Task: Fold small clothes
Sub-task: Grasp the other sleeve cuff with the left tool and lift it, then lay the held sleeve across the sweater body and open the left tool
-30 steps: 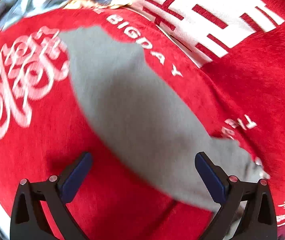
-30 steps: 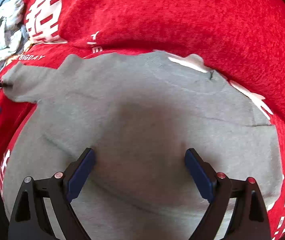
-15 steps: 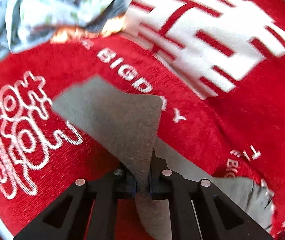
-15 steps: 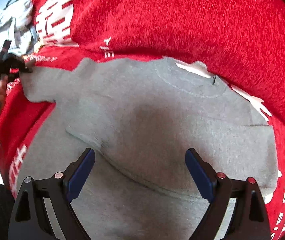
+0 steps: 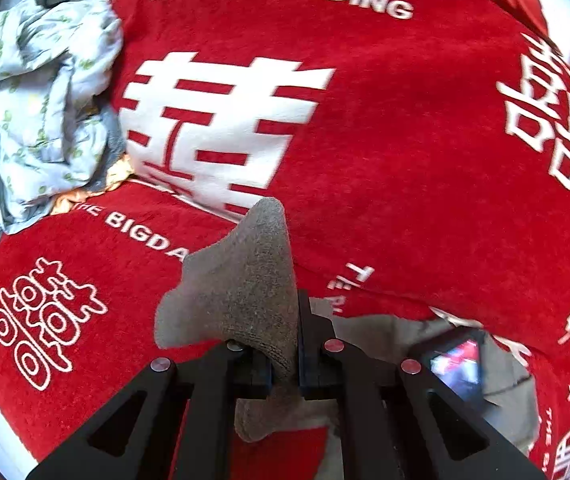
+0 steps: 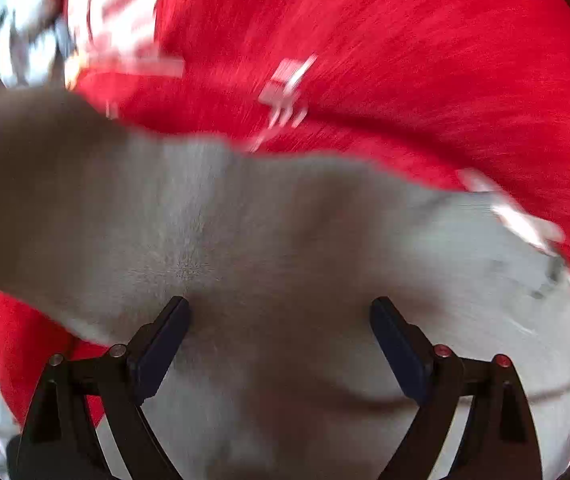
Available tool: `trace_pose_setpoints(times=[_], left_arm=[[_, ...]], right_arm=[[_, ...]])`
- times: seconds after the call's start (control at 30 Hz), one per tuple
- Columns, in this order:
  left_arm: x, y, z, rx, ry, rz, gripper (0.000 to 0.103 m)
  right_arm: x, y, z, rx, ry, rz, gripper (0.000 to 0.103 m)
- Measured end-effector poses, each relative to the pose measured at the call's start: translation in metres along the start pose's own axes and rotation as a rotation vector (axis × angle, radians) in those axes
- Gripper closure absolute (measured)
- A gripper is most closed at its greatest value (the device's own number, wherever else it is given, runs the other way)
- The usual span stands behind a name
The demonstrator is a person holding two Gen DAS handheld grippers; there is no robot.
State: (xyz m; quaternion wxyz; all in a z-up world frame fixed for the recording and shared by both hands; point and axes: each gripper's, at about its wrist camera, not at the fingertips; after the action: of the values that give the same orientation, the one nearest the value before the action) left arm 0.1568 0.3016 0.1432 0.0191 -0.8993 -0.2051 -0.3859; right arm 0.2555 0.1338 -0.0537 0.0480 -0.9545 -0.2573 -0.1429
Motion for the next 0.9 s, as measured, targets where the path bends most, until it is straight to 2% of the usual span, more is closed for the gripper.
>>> trace_pose_setpoints(times=[0.03,0.1,0.2,0.23,0.3,0.4,0.53,0.7,0.87,0.9], left_arm=[[-0.002,0.004,-0.004,-0.017,0.004,0.002,0.094],[-0.004,0.013,-0.007,-0.048,0.003,0.012,0.094],[-0.009,0.035,-0.011,-0.062,0.006,0.052,0.094],[-0.012,0.043,-0.010,-0.074,0.002,0.062,0.094],[-0.018,0.066,-0.004,-0.096,-0.019,0.084,0.094],[-0.032,0.105,0.011,-0.121,-0.082,0.132,0.094],[-0.063,0.191,0.029,-0.190,-0.148,0.244,0.094],[-0.107,0.293,0.051,-0.261,-0.229,0.365,0.094],[-0.155,0.361,0.078,-0.233,-0.327,0.488,0.094],[-0.162,0.367,0.083,-0.221,-0.348,0.502,0.090]], right_arm=[[0.002,-0.002,0.003,-0.005,0.013,-0.007,0.000],[0.008,0.007,0.007,0.009,0.012,0.060,0.000],[0.004,0.028,-0.002,-0.023,0.060,0.138,0.001],[-0.001,0.037,-0.009,0.004,0.078,0.168,0.002],[-0.018,0.068,-0.026,0.080,0.110,0.258,0.018],[-0.044,0.117,-0.046,0.140,0.115,0.375,0.039],[-0.095,0.196,-0.091,0.105,0.178,0.510,0.042],[-0.148,0.269,-0.134,0.032,0.220,0.595,0.042],[-0.187,0.311,-0.144,0.016,0.214,0.634,0.042],[-0.192,0.317,-0.142,0.024,0.205,0.646,0.042]])
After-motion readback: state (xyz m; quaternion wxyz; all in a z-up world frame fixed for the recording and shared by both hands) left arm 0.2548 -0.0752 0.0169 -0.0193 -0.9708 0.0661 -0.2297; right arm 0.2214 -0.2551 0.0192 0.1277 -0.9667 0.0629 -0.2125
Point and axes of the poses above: each gripper's, at about its wrist camera, not at the fingertips, and z roughly the way its jaws point, y to its right, x to its top, and after that the axes turned 8 degrees about z, right-handed
